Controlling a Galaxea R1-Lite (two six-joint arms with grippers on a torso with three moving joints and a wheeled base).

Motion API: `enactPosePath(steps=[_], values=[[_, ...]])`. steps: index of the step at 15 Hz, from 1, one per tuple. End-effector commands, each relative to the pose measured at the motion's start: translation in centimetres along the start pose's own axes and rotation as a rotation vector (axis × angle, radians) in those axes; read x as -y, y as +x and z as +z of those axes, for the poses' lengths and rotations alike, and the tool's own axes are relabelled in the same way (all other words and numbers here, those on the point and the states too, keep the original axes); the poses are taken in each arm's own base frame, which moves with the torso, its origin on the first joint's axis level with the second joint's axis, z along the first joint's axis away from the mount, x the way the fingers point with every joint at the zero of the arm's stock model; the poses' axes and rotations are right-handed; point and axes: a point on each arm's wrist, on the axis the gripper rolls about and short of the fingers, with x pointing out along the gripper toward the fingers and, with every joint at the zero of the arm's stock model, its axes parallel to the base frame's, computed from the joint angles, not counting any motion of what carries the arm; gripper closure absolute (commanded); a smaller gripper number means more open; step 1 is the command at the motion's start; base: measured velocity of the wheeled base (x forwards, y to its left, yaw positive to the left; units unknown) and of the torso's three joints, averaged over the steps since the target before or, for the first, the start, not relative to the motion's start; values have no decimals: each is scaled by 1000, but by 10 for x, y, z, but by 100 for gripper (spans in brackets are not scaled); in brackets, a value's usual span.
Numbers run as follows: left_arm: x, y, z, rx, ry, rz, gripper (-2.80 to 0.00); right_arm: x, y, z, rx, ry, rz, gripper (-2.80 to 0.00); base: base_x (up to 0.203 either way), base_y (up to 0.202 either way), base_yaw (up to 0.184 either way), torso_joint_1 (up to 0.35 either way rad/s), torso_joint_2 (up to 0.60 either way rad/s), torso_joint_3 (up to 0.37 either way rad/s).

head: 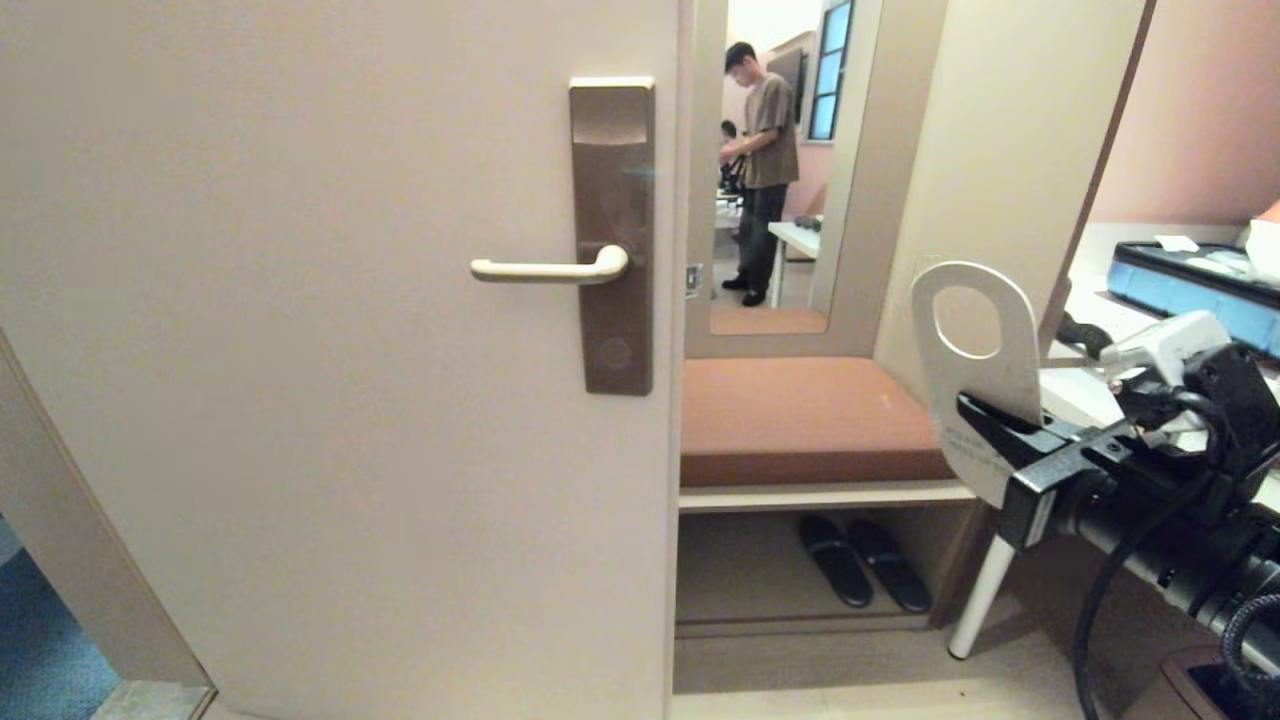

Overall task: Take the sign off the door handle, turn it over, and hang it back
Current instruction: Hand it to the other hand

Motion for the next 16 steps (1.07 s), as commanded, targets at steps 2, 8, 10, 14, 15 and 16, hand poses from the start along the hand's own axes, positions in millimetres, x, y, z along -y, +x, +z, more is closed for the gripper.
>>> enactPosePath(steps=[2,8,10,14,15,16], values=[[0,0,0,-1,-1,0,0,30,-31,-25,-57,-5,-149,0,0,0,0,0,0,0],[0,0,0,-2,-1,0,0,56,-100,-68,-168,28,-357,0,0,0,0,0,0,0],[0,0,0,-1,-1,0,0,52,-122,-79,-180,44,-346,0,0,0,0,0,0,0],[0,0,0,-2,-1,0,0,35,-156,-98,-213,73,-286,0,0,0,0,0,0,0],[0,0,0,-2,-1,0,0,31,-162,-102,-218,76,-276,0,0,0,0,0,0,0],[0,0,0,-1,-1,0,0,27,-168,-106,-218,76,-269,0,0,0,0,0,0,0]])
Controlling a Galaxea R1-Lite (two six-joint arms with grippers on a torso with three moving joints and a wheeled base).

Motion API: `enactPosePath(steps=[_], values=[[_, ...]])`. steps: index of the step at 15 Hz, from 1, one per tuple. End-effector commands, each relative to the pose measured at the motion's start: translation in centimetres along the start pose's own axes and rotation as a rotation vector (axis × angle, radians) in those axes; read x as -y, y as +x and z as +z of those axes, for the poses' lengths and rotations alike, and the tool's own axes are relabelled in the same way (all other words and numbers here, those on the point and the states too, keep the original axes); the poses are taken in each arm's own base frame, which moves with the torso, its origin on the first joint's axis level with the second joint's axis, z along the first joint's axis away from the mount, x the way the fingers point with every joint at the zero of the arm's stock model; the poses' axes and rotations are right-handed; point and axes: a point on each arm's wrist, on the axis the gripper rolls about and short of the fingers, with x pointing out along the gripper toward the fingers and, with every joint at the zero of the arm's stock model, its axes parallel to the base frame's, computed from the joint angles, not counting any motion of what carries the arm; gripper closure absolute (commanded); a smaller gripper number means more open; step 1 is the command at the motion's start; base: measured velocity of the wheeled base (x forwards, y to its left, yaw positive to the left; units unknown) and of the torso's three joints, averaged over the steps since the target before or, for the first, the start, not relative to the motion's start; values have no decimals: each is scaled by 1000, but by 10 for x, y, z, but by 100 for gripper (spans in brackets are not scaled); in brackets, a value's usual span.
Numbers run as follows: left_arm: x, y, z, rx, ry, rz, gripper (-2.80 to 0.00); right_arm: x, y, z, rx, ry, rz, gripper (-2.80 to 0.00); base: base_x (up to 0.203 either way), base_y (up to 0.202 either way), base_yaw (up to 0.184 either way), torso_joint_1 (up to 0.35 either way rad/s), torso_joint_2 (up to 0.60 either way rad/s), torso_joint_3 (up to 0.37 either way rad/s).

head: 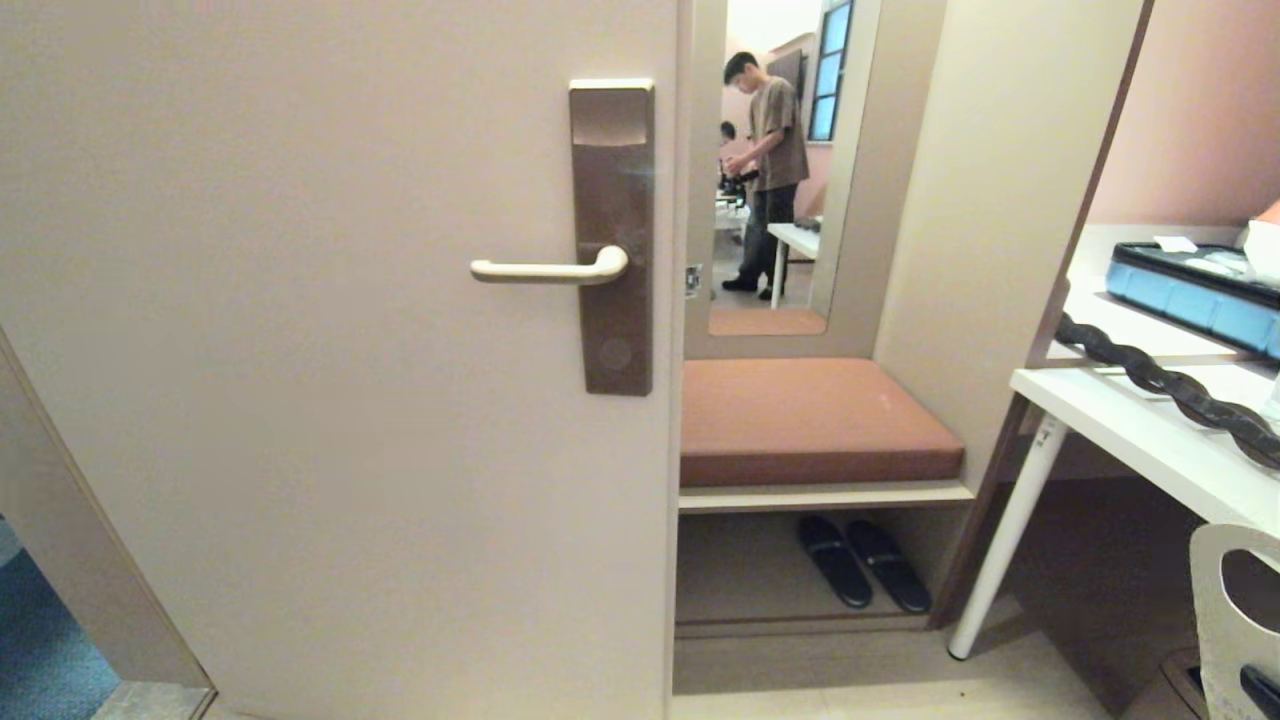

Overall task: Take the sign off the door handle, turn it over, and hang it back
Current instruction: Hand it to the other hand

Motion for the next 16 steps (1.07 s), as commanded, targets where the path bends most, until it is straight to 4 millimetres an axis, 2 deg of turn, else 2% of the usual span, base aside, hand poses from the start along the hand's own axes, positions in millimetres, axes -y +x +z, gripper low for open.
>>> enactPosePath(steps=[1,4,6,10,16], values=[[0,0,0,-1,0,1,0,-5,-20,-13,70,-9,-12,0,0,0,0,0,0,0],[0,0,0,-1,0,1,0,-7,-29,-23,104,4,-7,0,0,0,0,0,0,0],[0,0,0,-1,0,1,0,-8,-30,-29,51,23,-6,0,0,0,0,0,0,0],[0,0,0,-1,0,1,0,-9,-32,-33,62,36,49,0,0,0,0,0,0,0],[0,0,0,-1,0,1,0,-9,-45,-41,229,39,54,0,0,0,0,0,0,0]])
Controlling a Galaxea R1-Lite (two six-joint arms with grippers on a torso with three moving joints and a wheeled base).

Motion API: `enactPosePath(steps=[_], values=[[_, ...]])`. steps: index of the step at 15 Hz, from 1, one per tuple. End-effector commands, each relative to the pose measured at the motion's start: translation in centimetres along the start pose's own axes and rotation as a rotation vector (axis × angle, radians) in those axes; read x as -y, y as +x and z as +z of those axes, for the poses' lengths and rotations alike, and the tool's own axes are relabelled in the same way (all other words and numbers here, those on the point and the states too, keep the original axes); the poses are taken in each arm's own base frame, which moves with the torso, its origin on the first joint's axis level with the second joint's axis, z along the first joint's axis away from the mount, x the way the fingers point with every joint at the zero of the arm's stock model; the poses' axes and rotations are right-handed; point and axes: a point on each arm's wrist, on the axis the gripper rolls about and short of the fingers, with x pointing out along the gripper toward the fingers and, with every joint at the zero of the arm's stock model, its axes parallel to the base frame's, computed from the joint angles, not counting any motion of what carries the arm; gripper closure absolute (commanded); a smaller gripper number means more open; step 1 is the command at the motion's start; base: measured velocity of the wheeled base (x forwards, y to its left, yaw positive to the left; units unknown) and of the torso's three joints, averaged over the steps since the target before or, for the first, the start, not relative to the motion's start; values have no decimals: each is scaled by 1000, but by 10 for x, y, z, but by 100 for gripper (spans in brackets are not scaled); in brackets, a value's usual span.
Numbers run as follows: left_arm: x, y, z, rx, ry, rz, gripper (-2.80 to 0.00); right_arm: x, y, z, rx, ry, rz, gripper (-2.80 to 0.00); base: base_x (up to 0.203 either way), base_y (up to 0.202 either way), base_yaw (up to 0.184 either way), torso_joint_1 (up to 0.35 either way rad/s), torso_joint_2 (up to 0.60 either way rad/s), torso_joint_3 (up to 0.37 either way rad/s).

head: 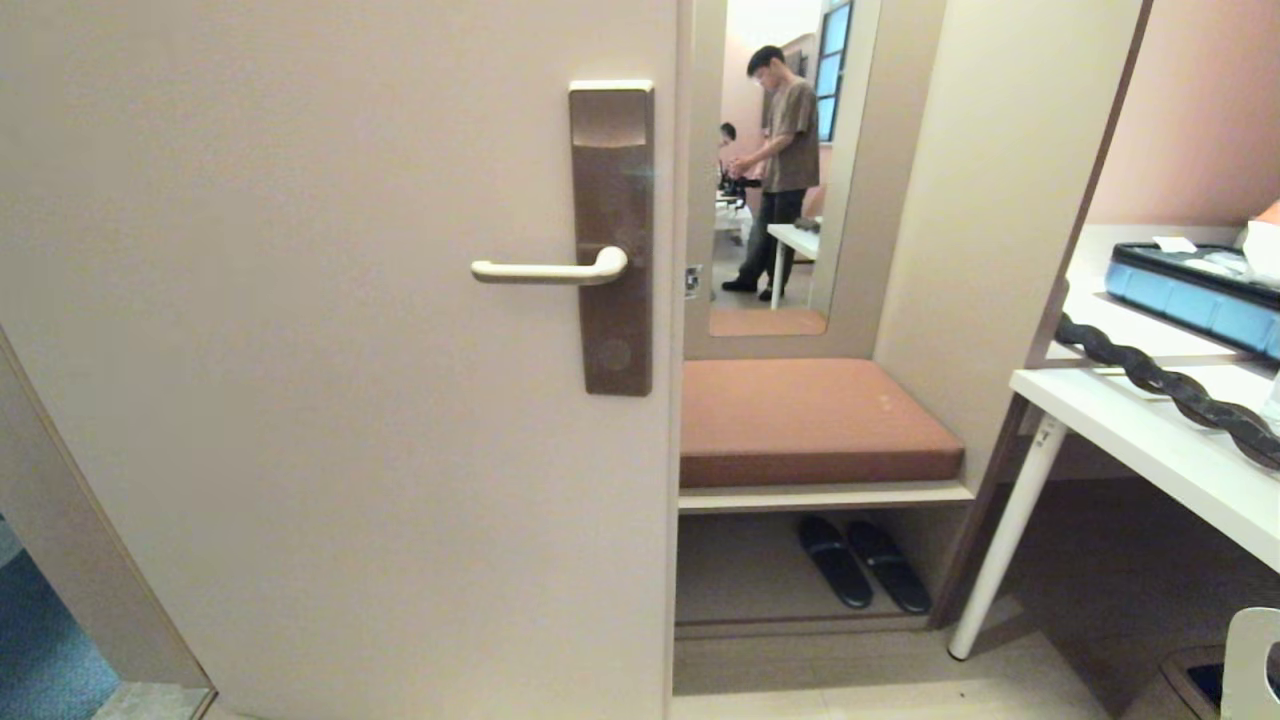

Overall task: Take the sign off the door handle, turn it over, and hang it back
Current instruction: Hand it to the other hand

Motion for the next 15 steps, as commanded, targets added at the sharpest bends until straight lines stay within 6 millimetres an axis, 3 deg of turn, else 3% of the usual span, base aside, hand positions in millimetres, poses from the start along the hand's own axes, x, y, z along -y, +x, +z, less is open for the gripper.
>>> enactPosePath(steps=[1,15], values=[[0,0,0,0,-1,1,0,-1,-8,-3,110,6,-20,0,0,0,0,0,0,0],[0,0,0,0,-1,1,0,-1,-11,-4,140,58,-29,0,0,0,0,0,0,0]])
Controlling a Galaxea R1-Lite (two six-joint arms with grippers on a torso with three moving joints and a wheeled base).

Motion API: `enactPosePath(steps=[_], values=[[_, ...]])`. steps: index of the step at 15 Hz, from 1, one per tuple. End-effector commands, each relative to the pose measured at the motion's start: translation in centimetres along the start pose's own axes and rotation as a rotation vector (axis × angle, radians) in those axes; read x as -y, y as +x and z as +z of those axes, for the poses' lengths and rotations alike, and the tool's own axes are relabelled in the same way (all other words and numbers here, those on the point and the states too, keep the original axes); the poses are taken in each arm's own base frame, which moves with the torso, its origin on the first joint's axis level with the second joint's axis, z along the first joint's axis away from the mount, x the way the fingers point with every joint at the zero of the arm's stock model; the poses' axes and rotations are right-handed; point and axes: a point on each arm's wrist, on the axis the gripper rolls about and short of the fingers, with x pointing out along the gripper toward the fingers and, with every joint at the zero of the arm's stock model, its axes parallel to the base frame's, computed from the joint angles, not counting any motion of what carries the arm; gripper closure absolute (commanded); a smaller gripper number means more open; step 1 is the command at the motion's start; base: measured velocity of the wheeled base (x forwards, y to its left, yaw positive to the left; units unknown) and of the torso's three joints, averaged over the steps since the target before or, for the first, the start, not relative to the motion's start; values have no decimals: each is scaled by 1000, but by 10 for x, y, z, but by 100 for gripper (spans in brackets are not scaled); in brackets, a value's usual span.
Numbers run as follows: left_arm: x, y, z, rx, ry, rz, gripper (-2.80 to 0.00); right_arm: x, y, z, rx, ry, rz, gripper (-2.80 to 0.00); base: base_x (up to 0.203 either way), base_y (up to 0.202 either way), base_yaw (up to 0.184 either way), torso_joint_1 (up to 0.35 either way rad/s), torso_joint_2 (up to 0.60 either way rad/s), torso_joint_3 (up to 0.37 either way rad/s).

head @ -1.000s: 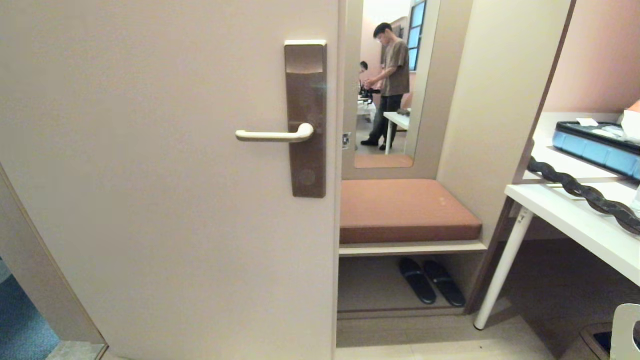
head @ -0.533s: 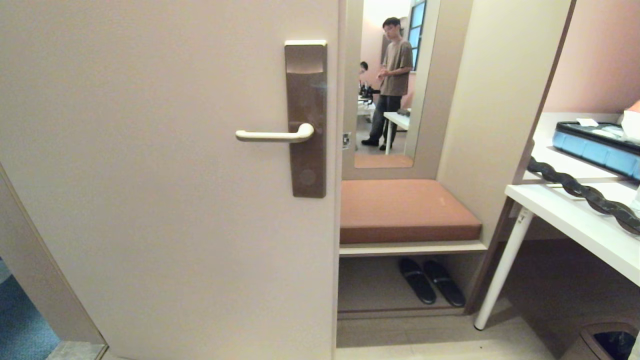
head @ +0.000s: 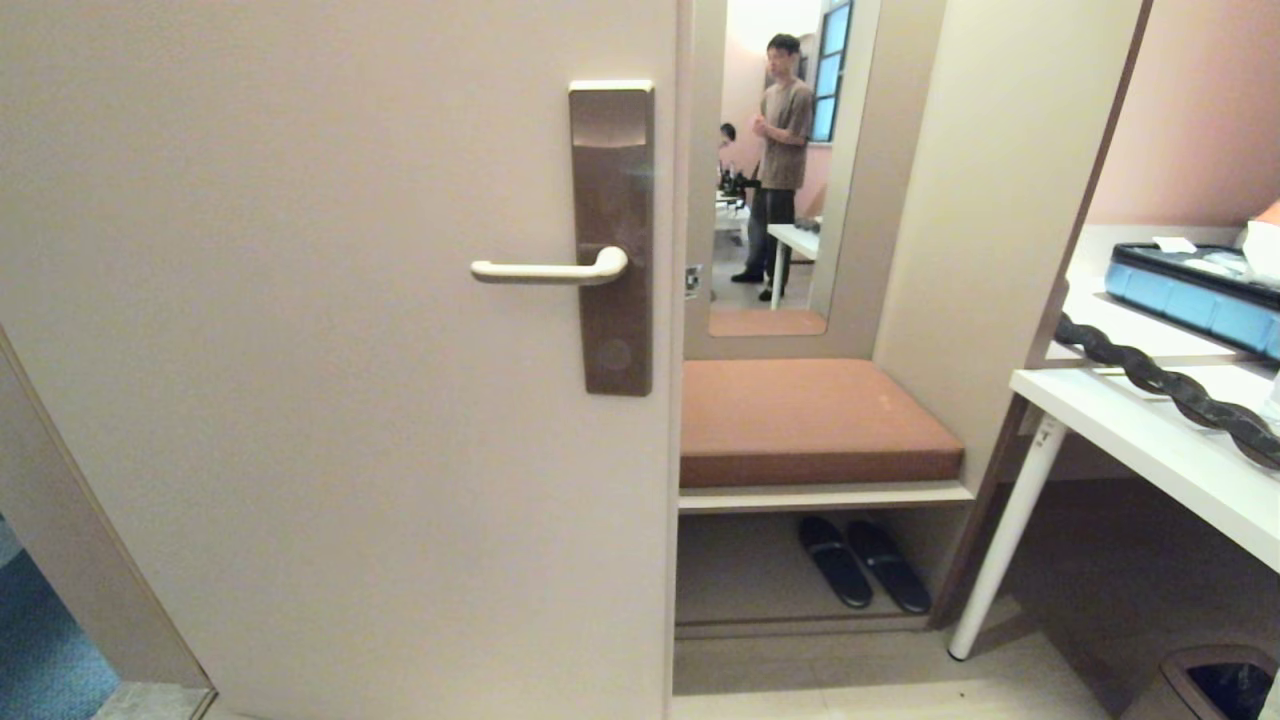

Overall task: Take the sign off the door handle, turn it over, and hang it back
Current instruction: Hand it to the other hand

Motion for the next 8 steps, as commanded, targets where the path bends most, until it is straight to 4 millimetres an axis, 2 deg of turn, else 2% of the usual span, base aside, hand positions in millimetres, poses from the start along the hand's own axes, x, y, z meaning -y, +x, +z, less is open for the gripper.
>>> enactPosePath(steps=[1,8], values=[[0,0,0,-3,0,0,0,0,0,0,-1,-1,3,0,0,0,0,0,0,0],[0,0,0,-1,0,0,0,0,0,0,-1,-1,1,0,0,0,0,0,0,0]])
